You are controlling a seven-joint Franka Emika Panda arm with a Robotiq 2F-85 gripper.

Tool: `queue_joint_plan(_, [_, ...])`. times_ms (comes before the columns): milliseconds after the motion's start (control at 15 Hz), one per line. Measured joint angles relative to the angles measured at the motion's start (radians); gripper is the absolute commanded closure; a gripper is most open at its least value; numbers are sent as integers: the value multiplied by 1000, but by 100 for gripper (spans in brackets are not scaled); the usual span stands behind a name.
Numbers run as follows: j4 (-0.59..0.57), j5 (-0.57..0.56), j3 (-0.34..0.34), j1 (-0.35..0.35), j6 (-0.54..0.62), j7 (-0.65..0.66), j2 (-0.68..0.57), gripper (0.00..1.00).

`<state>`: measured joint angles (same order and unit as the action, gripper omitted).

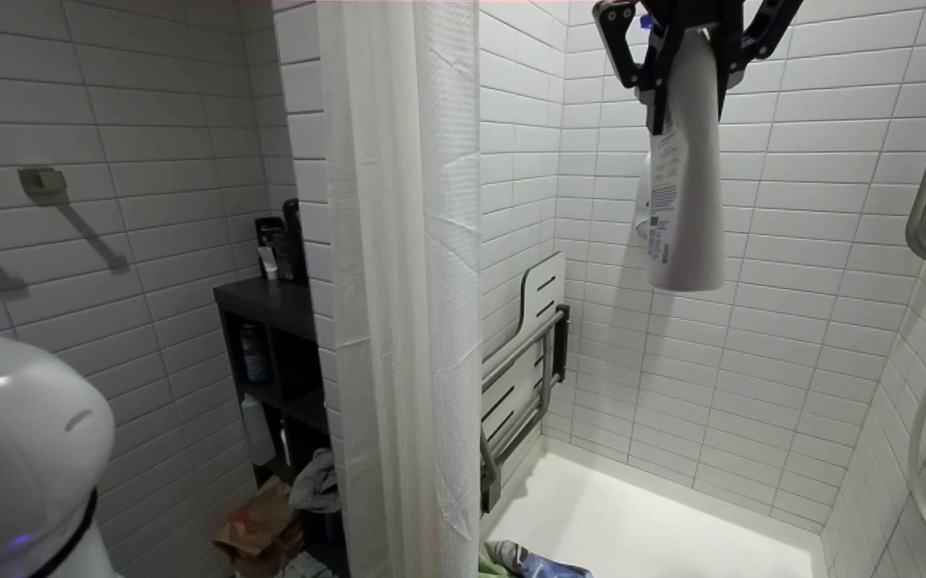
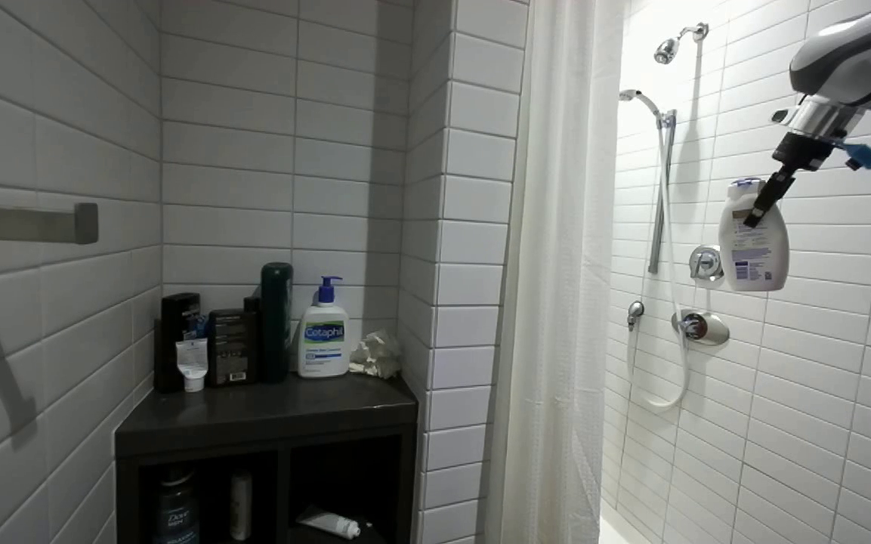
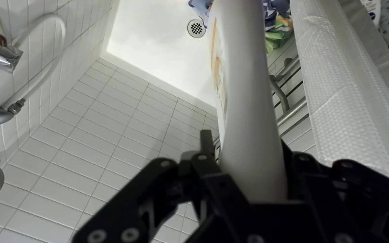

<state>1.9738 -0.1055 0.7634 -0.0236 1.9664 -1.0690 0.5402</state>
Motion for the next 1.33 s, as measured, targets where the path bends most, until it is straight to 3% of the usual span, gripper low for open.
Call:
queue_joint_plan(600, [0,0,0,0,0,0,0,59])
queue_joint_plan(667, [0,0,0,0,0,0,0,84])
queue_joint_plan(1000, [12,10,0,-6,1,0,-3,84])
queue_joint_plan(1333, [36,114,0,-3,50,-17,-38,84])
